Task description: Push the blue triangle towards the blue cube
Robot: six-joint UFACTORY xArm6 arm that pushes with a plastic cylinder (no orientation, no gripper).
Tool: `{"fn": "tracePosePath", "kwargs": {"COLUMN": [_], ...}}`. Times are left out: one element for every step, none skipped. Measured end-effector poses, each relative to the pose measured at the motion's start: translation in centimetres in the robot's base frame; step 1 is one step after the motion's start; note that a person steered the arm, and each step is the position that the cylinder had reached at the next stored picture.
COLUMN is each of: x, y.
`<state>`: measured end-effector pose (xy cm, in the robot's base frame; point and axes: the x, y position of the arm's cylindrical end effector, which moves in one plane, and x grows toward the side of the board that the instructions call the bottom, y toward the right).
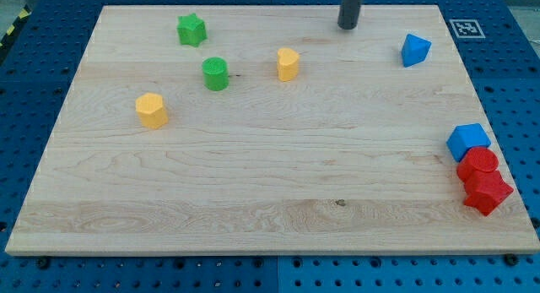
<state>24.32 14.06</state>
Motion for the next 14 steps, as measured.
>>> {"fn": "tracePosePath", "kwargs": {"x": [0.8,1.1,1.1,2.2,2.5,2.9,3.3,3.9,4.1,6.0,6.4,7.8,8.1,8.2], "y": [3.3,4.0,4.0,4.1,4.1,4.1,4.4,6.6,7.8,8.4,8.4,8.4,8.4,8.1]}}
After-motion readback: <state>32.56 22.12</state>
